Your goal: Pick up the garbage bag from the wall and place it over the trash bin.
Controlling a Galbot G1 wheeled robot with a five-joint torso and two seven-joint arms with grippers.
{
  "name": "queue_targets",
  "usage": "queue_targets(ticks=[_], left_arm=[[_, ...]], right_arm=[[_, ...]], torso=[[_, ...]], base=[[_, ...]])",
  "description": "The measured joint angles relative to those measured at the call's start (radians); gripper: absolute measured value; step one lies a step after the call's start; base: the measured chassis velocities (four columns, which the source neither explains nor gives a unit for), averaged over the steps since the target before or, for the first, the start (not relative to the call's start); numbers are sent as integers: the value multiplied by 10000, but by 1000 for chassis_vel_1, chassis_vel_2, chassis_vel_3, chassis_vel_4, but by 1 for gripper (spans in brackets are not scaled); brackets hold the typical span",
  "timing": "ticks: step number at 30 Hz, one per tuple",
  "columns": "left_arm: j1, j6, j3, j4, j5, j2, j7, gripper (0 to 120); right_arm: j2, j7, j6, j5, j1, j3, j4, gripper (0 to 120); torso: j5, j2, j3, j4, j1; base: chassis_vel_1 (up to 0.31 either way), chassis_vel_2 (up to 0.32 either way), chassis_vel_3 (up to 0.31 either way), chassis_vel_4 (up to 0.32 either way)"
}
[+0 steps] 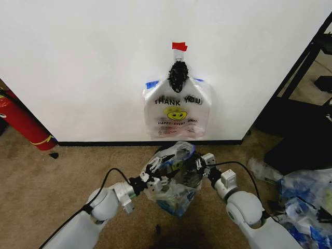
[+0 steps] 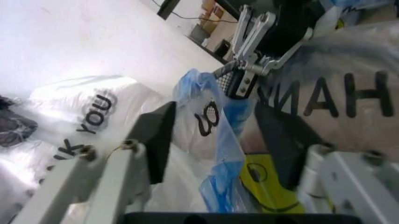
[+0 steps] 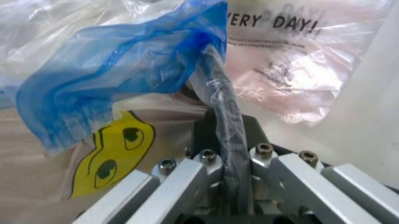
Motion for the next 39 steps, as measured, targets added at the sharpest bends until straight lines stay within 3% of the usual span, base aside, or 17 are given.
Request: queue_targets(ticks=[2,5,9,14,21,27,32,35,39], left_arm=[[-148,5,77,146,68,-56,-36,41],[-193,15,94,191,90,-68,-79,39],[-287,126,147,243,120,-53,-337,15],[-314,278,196,243,120,2,-459,1],[-254,365,278,124,-136,83,-466,0],[-92,737,299,-181,-1884,227,-456,0],[56,929,238,-420,-3165,347,-455,0],[211,1224,211,-638,-4608,426,-469,0],[217,1604,62,-644,-5424,420,-690,0]], right_arm=[[10,-6,-11,-8,6,-11,6,0],[16,-9,-12,-11,6,-12,10,0],[34,-29,-15,-12,-6,-9,25,0],[64,-58,-15,-12,-33,-3,26,0],[83,-115,33,-22,-47,22,26,0],[16,-344,356,-140,-44,158,-123,0],[-20,-951,1097,-715,-34,390,-516,0],[-23,-1690,1957,-1156,-12,641,-957,0],[-63,-2501,2583,-1103,-34,973,-1187,0]], torso=[[-1,0,0,1,0],[-1,0,0,1,0],[-1,0,0,1,0],[-1,0,0,1,0],[-1,2,-1,1,0],[-1,2,-1,1,0],[-1,2,-2,0,0],[0,2,-1,1,0],[0,2,-1,1,0]], base=[[0,0,0,0],[0,0,0,0],[0,0,0,0],[0,0,0,0],[0,0,0,0],[0,0,0,0],[0,0,0,0],[0,0,0,0],[0,0,0,0]])
